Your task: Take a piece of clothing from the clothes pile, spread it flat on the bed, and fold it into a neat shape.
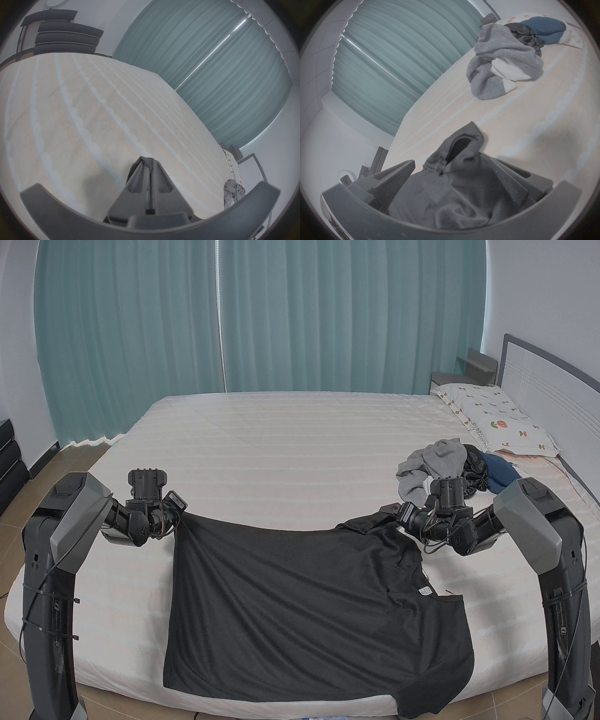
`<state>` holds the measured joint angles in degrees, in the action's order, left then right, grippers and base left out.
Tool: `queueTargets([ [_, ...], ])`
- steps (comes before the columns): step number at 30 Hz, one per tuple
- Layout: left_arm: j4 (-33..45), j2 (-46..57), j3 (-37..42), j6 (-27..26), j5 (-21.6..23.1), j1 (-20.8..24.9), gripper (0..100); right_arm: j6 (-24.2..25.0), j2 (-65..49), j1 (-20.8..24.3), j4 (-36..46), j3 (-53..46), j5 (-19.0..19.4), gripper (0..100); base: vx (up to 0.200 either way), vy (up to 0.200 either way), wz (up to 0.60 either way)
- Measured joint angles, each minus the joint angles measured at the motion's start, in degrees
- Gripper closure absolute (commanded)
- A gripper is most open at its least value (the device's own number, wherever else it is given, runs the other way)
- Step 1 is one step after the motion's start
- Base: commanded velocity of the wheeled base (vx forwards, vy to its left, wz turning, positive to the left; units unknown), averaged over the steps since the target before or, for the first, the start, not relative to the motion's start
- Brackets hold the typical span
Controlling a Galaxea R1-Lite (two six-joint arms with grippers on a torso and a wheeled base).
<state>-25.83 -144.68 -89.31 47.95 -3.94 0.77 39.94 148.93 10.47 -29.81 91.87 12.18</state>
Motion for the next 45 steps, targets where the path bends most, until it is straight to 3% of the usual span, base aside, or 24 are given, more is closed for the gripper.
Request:
queueTargets([
  [8,0.1,0.0,0.4,0.2,0.0,0.1,100,0.2,3.7,-0.1,5.4,7.8,-1.2,0,0.0,0.0,0.0],
  [9,0.1,0.0,0.4,0.2,0.0,0.1,100,0.3,3.9,-0.1,5.7,8.3,-1.3,100,0.0,0.0,0.0],
  [24,0.2,0.0,0.5,0.3,-0.3,0.1,100,0.9,8.1,-0.7,5.8,15.6,-4.1,100,0.0,0.0,0.0],
  [35,-4.9,-0.2,-0.8,0.2,-3.4,0.1,100,2.8,8.7,-1.6,-4.5,20.4,-7.5,100,0.0,0.0,0.0],
  [45,-5.2,-2.5,-1.7,0.0,-3.9,0.0,100,0.1,10.8,-1.8,-6.2,22.6,-8.2,100,0.0,0.0,0.0],
])
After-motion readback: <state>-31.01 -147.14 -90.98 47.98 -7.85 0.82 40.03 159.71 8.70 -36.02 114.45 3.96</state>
